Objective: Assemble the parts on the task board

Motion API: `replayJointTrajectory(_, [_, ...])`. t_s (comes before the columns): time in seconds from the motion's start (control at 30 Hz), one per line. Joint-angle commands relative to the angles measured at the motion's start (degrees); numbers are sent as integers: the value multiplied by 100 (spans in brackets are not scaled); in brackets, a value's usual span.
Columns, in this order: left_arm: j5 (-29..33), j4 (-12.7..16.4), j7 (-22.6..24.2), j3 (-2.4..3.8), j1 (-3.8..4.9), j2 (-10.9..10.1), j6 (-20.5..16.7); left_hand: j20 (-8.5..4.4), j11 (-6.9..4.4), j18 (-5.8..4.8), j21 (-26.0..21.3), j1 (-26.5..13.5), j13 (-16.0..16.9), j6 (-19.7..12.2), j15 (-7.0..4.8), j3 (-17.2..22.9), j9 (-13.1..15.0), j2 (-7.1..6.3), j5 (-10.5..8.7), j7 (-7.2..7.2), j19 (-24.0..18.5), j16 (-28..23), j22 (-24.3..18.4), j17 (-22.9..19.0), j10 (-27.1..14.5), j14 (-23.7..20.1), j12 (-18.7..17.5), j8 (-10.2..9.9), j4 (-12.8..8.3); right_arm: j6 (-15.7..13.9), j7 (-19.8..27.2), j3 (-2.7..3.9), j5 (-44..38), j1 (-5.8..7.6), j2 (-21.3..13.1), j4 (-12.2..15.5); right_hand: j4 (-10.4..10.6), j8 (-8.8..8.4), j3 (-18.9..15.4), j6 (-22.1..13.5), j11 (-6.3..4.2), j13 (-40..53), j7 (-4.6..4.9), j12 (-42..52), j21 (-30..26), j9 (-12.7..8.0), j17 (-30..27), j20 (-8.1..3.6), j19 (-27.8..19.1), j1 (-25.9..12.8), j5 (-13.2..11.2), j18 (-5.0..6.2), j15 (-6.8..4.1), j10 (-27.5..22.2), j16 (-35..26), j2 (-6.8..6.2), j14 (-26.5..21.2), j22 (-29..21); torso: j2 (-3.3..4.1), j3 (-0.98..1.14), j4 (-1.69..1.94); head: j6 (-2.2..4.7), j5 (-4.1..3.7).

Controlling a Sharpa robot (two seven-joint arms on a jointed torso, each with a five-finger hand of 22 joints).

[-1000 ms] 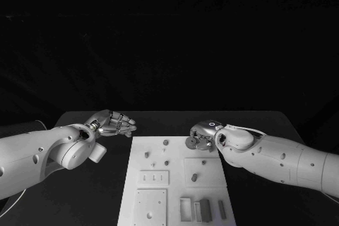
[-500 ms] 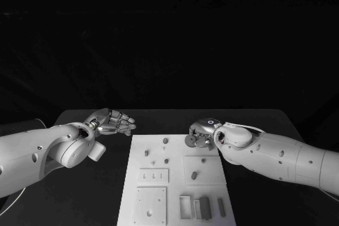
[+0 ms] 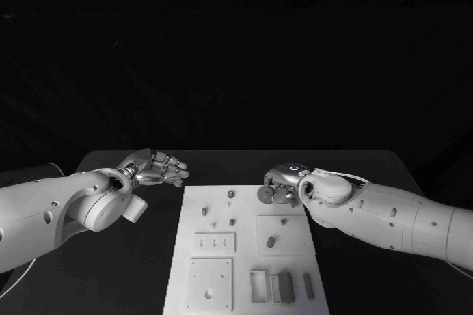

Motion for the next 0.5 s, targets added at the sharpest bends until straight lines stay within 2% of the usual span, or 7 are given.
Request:
replayJointTrajectory(0.03, [-15,3,27,4,10,1,63,-20,10,92,-25,-22,-4,-46,5,29,-8,-12,0,-9,29,-29,6,10,-43,43,-33,-39,-4,41,-68,-24,-58,-40,-13,61,100,-21,29,753,-105,-14,-59,25,29,48,-9,-10,66,-106,5,86,-80,-71,25,-113,68,92,-4,5,4,1,3])
replayJointTrajectory(0.07, [-15,0,27,4,10,1,64,-20,10,92,-25,-22,-4,-46,5,29,-8,-12,0,-9,29,-29,7,10,-43,43,-33,-40,-4,40,-76,-24,-59,-40,-21,80,165,-13,56,774,-114,-24,-70,31,30,55,-11,-21,81,-124,6,86,-88,-60,28,-153,81,90,-5,7,5,-1,5])
replayJointTrajectory(0.3, [-15,-10,28,4,10,-4,57,-20,11,92,-26,-23,-4,-48,5,30,-8,-14,0,-8,29,-31,7,12,-44,44,-35,-41,-3,-28,-127,-17,-120,-40,-91,223,215,-1,89,802,-125,-35,-78,36,31,65,-14,-33,91,-118,3,86,-97,-54,30,-128,90,89,-4,6,4,1,10])
replayJointTrajectory(0.5, [-15,-13,32,4,10,-15,44,-20,11,92,-27,-22,-3,-49,5,32,-7,-16,0,-8,29,-33,7,14,-44,45,-36,-41,-5,-301,-266,9,-297,-39,-176,481,217,21,96,842,-140,-46,-93,40,35,80,-16,-44,97,-105,-3,86,-109,-47,31,-164,98,93,-5,7,-6,11,36])
